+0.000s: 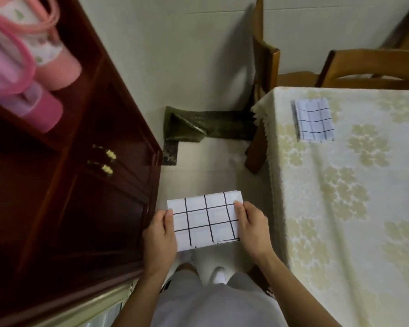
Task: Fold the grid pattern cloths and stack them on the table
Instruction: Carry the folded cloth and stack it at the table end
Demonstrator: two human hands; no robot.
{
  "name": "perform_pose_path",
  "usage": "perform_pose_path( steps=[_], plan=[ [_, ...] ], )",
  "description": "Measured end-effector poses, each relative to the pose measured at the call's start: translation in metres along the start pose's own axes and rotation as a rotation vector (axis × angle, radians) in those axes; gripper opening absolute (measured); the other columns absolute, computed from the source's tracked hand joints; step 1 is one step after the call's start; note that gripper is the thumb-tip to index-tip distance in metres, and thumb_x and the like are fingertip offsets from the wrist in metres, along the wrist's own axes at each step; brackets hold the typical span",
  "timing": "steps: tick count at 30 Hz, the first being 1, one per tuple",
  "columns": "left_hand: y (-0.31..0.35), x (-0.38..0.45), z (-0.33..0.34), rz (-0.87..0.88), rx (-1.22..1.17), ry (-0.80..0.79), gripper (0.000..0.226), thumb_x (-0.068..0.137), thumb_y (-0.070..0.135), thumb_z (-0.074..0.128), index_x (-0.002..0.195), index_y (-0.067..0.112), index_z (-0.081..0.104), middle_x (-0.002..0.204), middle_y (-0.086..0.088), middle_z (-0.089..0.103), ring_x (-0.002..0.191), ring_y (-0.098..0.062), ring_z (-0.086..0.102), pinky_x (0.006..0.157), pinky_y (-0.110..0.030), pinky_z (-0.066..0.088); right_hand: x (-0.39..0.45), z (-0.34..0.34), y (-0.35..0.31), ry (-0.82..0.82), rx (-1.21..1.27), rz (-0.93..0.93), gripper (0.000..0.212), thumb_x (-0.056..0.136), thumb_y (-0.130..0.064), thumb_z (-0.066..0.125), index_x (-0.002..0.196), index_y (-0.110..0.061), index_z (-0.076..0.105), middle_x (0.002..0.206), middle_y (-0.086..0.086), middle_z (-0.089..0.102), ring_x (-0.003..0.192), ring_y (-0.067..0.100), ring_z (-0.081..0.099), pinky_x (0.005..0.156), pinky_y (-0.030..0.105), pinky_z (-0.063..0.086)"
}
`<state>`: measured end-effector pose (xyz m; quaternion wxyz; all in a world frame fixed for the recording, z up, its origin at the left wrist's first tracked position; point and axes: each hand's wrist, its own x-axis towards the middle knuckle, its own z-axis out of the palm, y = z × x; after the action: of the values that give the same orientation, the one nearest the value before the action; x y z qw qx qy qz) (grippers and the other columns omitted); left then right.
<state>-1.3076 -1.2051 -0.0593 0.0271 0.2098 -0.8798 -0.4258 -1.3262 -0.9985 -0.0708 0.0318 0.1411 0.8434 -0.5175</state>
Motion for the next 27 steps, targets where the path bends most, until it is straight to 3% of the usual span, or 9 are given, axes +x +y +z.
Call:
perform_pose_path(
  steps=[2, 6, 12, 15, 22, 25, 27],
  plan=[
    [0.010, 0.024, 0.013, 0.032, 0.010, -0.050, 0.027, 0.102, 0.031, 0.046, 0.078, 0.022, 0.052, 0.066, 0.004, 0.060, 0.062, -0.016, 0.057, 0.056, -0.035, 0.041, 0.018, -0.003, 0.000, 0.045, 0.010, 0.031, 0.049, 0.104, -0.037, 0.045, 0.070, -0.001, 0.043, 0.062, 0.012, 0.049, 0.056, 0.011, 0.036, 0.057, 0.046, 0.036],
    [0.038, 0.078, 0.039, 0.111, 0.017, -0.138, 0.032, 0.103, 0.027, 0.047, 0.071, 0.025, 0.045, 0.056, 0.009, 0.046, 0.053, -0.004, 0.047, 0.050, -0.023, 0.030, 0.062, -0.004, -0.003, 0.126, 0.020, 0.097, 0.049, 0.104, -0.041, 0.044, 0.072, -0.004, 0.048, 0.062, 0.009, 0.052, 0.056, 0.018, 0.041, 0.056, 0.045, 0.038],
    [0.078, 0.186, 0.078, 0.185, 0.018, -0.286, 0.029, 0.103, 0.026, 0.046, 0.077, 0.016, 0.052, 0.058, 0.008, 0.047, 0.055, -0.009, 0.047, 0.054, -0.032, 0.032, 0.144, -0.001, -0.024, 0.258, 0.014, 0.167, 0.046, 0.104, -0.034, 0.045, 0.068, -0.005, 0.046, 0.057, 0.000, 0.047, 0.052, 0.009, 0.038, 0.051, 0.023, 0.028],
    [0.103, 0.233, 0.090, 0.228, 0.033, -0.360, 0.027, 0.104, 0.025, 0.045, 0.080, 0.014, 0.054, 0.059, 0.006, 0.050, 0.057, -0.010, 0.049, 0.051, -0.019, 0.034, 0.182, 0.000, -0.041, 0.315, 0.022, 0.213, 0.044, 0.105, -0.030, 0.045, 0.068, -0.006, 0.046, 0.057, -0.001, 0.048, 0.052, 0.007, 0.041, 0.050, 0.021, 0.030],
    [0.152, 0.307, 0.119, 0.334, 0.062, -0.553, 0.027, 0.104, 0.017, 0.046, 0.079, 0.012, 0.054, 0.062, 0.009, 0.053, 0.061, 0.008, 0.055, 0.050, -0.008, 0.037, 0.235, 0.008, -0.048, 0.461, 0.063, 0.328, 0.044, 0.104, -0.037, 0.044, 0.071, -0.008, 0.052, 0.060, 0.001, 0.054, 0.055, 0.015, 0.047, 0.050, 0.024, 0.030],
    [0.168, 0.321, 0.140, 0.375, 0.079, -0.646, 0.025, 0.104, 0.019, 0.046, 0.081, 0.012, 0.054, 0.067, 0.009, 0.057, 0.065, 0.009, 0.058, 0.050, -0.009, 0.041, 0.244, 0.001, -0.045, 0.528, 0.111, 0.376, 0.043, 0.104, -0.037, 0.045, 0.073, -0.008, 0.055, 0.063, 0.004, 0.057, 0.057, 0.019, 0.051, 0.051, 0.030, 0.036],
    [0.177, 0.328, 0.158, 0.390, 0.113, -0.715, 0.023, 0.104, 0.024, 0.044, 0.085, 0.015, 0.055, 0.076, 0.010, 0.062, 0.070, 0.005, 0.062, 0.052, -0.009, 0.044, 0.247, -0.005, -0.040, 0.572, 0.132, 0.418, 0.042, 0.104, -0.037, 0.044, 0.076, -0.009, 0.057, 0.065, 0.003, 0.059, 0.059, 0.016, 0.053, 0.051, 0.025, 0.036]
  ],
)
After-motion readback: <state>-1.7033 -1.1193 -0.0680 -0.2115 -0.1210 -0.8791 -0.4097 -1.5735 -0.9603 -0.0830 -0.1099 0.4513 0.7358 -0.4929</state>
